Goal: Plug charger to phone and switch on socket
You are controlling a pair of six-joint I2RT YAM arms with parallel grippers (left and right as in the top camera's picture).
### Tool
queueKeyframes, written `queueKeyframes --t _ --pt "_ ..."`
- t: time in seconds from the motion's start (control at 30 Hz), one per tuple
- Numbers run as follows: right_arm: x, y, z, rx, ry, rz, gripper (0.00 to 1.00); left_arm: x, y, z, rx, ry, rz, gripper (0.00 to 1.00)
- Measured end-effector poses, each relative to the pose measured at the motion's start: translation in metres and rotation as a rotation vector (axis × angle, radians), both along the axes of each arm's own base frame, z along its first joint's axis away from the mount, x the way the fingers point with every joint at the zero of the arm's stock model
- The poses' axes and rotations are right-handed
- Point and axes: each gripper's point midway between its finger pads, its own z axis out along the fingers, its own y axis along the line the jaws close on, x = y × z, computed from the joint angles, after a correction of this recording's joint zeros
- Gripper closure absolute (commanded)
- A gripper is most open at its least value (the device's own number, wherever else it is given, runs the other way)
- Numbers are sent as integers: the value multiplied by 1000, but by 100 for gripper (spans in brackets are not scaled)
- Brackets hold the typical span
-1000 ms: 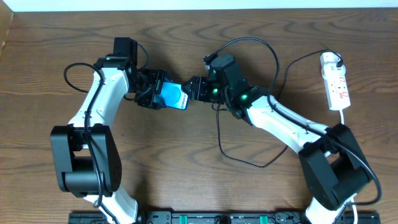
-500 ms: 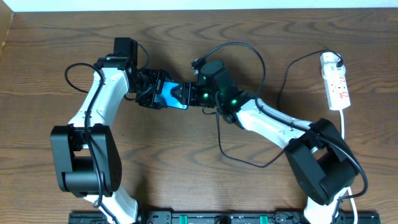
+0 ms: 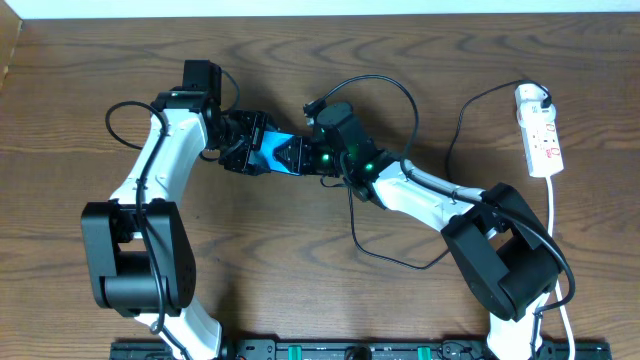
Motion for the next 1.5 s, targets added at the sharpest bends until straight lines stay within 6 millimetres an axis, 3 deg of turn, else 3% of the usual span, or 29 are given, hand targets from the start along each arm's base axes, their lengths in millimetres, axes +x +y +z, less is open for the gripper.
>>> queueKeyframes --t 0.83,1.07,1.2,1.33,1.5 --pt "2 2 6 46 36 -24 99 0 0 0 -1 -1 -1 32" --pt "3 2 8 56 44 -32 99 1 -1 1 -4 -5 -1 31" --pt "4 3 9 62 40 -33 99 1 -1 1 -5 -5 0 14" --pt "9 1 14 90 54 -50 99 1 -2 1 -11 -6 0 4" --pt "14 -2 21 147 96 -58 99 2 -4 5 -28 -17 -4 2"
